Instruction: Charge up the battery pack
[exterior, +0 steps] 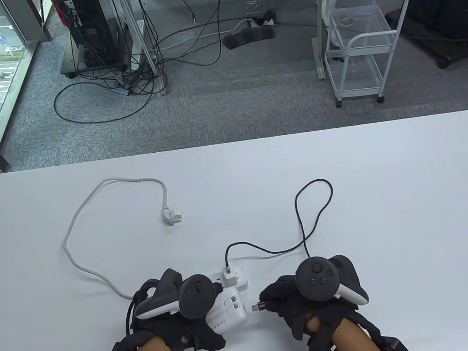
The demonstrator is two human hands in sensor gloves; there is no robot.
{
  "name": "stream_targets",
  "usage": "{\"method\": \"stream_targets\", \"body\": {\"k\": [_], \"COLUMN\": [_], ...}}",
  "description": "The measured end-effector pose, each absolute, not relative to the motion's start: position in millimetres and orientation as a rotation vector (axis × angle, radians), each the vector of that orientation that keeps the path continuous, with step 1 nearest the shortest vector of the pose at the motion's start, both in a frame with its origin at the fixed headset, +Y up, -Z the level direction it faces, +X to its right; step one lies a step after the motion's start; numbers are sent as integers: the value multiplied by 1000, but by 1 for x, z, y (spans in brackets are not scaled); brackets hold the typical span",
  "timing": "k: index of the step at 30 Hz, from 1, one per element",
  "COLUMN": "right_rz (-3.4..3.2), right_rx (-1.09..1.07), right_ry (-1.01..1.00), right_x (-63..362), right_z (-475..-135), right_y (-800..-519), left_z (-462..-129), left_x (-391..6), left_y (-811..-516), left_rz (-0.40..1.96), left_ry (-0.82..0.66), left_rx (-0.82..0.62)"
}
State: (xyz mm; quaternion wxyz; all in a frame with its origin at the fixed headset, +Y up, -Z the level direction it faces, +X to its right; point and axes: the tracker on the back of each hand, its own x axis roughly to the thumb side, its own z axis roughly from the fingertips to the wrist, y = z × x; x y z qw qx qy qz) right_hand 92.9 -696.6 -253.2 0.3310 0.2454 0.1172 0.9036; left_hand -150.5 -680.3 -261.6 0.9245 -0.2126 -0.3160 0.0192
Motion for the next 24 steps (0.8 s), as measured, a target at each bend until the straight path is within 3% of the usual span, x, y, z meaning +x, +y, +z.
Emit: {"method": "stream_targets", "body": {"k": [24], "right_rz": [2391], "right_rx": [675], "right_ry": [510], "right_x": [79], "right_z": [-250], "right_y": [-705], "left_z": [-254], "left_x": [-131], "left_y": [-685], "left_rz": [-82], "left_ry": [-687], "left_rx": [-449]}}
